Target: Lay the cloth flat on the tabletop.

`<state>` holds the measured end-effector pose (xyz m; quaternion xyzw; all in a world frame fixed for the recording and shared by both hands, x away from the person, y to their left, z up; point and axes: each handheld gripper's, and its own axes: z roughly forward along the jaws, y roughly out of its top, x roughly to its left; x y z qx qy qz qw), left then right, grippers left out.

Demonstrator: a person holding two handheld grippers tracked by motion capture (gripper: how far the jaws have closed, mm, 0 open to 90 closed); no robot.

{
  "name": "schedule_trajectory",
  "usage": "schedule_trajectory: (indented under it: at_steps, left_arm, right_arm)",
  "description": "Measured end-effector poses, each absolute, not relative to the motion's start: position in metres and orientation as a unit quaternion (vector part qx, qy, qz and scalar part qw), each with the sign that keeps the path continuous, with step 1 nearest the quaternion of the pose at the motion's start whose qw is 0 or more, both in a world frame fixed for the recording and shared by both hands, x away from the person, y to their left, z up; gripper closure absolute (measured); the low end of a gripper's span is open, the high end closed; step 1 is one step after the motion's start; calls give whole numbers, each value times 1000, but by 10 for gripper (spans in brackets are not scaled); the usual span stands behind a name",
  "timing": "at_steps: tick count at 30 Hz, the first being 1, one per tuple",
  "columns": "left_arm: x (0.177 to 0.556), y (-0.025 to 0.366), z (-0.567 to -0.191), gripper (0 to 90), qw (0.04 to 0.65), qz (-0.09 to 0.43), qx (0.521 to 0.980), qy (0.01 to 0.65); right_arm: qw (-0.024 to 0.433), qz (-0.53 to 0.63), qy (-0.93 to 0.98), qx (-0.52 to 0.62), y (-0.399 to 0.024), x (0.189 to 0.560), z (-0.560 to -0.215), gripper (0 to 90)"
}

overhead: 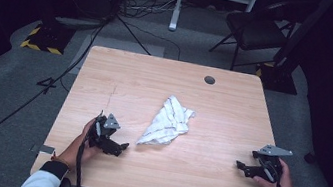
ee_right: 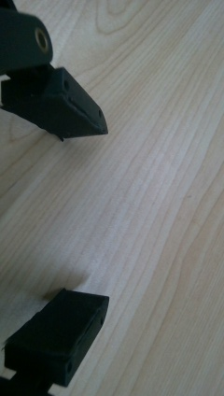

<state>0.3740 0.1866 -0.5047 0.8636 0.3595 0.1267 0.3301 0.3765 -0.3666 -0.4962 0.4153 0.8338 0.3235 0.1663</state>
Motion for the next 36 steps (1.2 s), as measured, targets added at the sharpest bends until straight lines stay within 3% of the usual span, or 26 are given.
schedule_trajectory:
  at_steps: [1,13,20,24,30,32,34,35,36]
  left_arm:
    - [374,186,-505,3,329,128,865,358]
    - [373,166,-504,3,334,113,878,324]
    - [376,149,-504,3,335,107,885,305]
    - [377,138,-503,13,336,102,889,295]
    - [378,134,-501,127,343,99,889,286]
    - [380,133,-499,234,343,97,890,284]
    - [381,132,-496,419,349,92,890,278]
    - [383,132,-495,419,353,81,890,278]
    - [384,132,-494,474,353,79,891,274]
  right_arm:
    - [171,336,834,401,-364,381,-496,241]
    - [173,356,858,328,-322,407,-476,335]
    - [179,378,871,259,-261,423,-457,421]
    - [160,385,878,235,-220,436,-461,450]
    - [154,382,886,211,-184,443,-471,494]
    - [156,391,884,205,-171,447,-472,524]
    - [157,390,885,201,-166,448,-473,528]
    - [155,386,888,198,-163,449,-473,528]
    - [156,382,890,193,-154,451,-476,511]
